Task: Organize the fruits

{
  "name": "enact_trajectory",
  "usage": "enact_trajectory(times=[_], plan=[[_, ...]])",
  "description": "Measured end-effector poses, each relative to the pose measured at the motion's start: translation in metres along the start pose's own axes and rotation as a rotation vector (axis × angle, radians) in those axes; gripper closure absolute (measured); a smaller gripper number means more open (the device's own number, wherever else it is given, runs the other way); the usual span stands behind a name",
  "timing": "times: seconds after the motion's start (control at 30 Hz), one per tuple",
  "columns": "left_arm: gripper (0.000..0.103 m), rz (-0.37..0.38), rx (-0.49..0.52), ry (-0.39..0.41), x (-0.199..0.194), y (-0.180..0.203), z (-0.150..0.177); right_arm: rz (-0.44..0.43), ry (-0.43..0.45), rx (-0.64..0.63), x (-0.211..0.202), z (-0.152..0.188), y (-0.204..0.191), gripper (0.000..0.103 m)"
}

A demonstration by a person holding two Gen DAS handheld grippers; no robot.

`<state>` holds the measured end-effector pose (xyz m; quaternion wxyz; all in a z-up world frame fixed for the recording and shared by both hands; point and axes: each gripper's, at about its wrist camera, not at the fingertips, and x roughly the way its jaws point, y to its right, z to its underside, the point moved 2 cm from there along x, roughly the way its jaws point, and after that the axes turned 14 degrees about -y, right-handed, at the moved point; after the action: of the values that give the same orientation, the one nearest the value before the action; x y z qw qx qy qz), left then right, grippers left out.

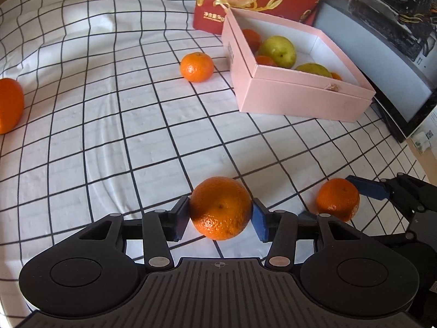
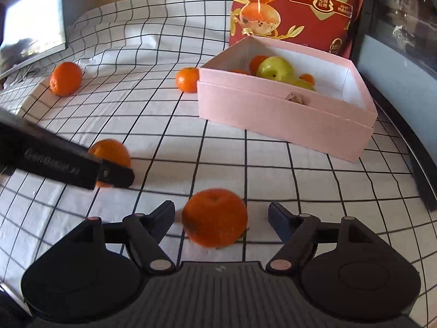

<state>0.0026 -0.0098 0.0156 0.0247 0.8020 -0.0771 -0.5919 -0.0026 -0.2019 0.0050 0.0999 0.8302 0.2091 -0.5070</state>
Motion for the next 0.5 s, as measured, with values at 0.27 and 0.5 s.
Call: enact_trajectory(times=[0.27, 0.5], plan=[[0.051, 0.001, 0.011, 0.0, 0.0, 0.0, 0.0, 0.014, -0.007, 0.017, -0.01, 0.007, -0.005, 0.059], [0.051, 0.007, 0.006, 0.019, -0.001, -0.001, 0.003, 0.032, -0.014, 0.052, -0.016, 0.011, 0.003, 0.059]])
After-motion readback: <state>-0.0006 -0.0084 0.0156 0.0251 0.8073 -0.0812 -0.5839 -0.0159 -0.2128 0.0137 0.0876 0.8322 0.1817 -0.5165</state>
